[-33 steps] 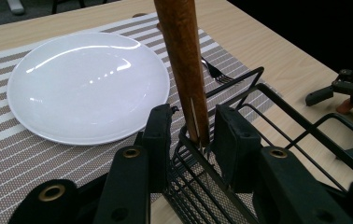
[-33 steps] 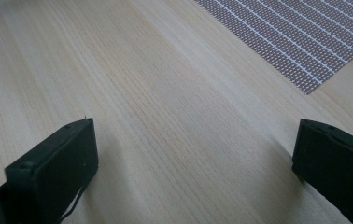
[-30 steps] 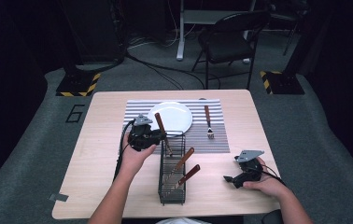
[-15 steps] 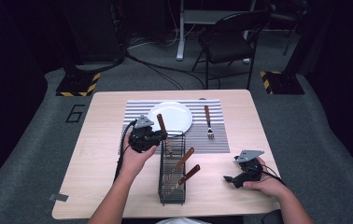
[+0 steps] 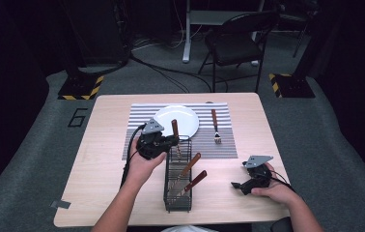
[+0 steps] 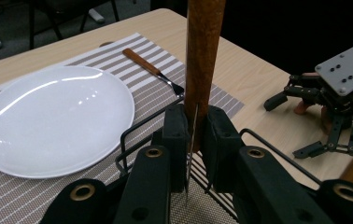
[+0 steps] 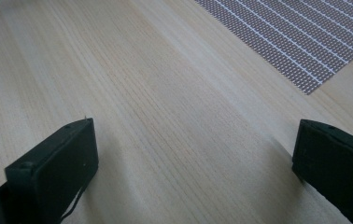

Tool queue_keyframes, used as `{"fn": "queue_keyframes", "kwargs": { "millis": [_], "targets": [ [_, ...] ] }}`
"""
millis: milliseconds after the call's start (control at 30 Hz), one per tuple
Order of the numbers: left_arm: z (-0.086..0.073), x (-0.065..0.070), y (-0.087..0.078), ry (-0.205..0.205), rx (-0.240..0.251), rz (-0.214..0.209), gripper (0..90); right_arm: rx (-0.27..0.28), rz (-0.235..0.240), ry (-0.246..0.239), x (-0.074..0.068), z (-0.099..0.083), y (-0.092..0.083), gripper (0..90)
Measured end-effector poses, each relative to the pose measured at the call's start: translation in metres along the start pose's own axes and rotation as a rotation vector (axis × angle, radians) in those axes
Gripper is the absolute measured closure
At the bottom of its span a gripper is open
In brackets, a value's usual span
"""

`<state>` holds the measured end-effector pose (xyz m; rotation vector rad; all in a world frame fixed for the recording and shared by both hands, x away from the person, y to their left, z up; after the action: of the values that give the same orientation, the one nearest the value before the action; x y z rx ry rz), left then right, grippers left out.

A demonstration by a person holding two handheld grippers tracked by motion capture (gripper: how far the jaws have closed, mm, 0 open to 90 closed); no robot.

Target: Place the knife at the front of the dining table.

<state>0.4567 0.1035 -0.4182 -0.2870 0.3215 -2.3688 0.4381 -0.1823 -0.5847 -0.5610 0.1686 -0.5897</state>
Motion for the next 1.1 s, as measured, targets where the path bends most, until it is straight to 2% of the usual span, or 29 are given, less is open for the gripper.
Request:
{"fn": "queue_keyframes", "kwargs": {
  "millis": [200, 300, 333, 367, 433, 567, 633, 767, 933, 1100],
  "targets": [
    [0.013, 0.002, -0.010, 0.001, 0.016, -0.005, 80.3, 0.000, 0.000, -0.001, 0.000, 0.000, 0.000, 0.0],
    [0.026, 0.001, -0.019, 0.005, 0.029, -0.008, 80.3, 0.000, 0.000, 0.000, 0.000, 0.000, 0.000, 0.0],
    [0.026, 0.001, -0.019, 0.005, 0.029, -0.008, 80.3, 0.000, 0.000, 0.000, 0.000, 0.000, 0.000, 0.0],
    [0.034, 0.001, -0.023, 0.004, 0.040, -0.005, 80.3, 0.000, 0.000, 0.000, 0.000, 0.000, 0.000, 0.0],
    [0.037, 0.001, -0.026, 0.006, 0.042, -0.003, 80.3, 0.000, 0.000, 0.000, 0.000, 0.000, 0.000, 0.0],
    [0.054, -0.004, -0.040, 0.026, 0.062, 0.020, 80.3, 0.000, 0.000, -0.001, 0.000, 0.000, 0.000, 0.0],
    [0.057, -0.006, -0.043, 0.031, 0.066, 0.027, 80.3, 0.000, 0.000, -0.001, 0.000, 0.000, 0.000, 0.0],
    [0.069, -0.012, -0.057, 0.021, 0.089, 0.044, 80.3, 0.000, 0.000, 0.000, 0.000, 0.000, 0.000, 0.0],
    [0.076, -0.019, -0.068, 0.021, 0.108, 0.065, 80.3, 0.000, 0.000, -0.001, 0.000, 0.000, 0.000, 0.0],
    [0.074, -0.030, -0.076, 0.019, 0.113, 0.094, 80.2, 0.000, 0.000, 0.000, 0.000, 0.000, 0.000, 0.0]
  ]
}}
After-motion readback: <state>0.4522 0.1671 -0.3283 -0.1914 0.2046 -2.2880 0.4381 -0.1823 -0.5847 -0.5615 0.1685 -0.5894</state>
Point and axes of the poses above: each handheld gripper's, and its own axes: y roughly forward along the jaws, z roughly out of its top, x roughly to its right, the point moved 8 cm from there along y, roughly forward along the jaws, and after that the axes turned 12 degrees about x, right-handed, at the moved point
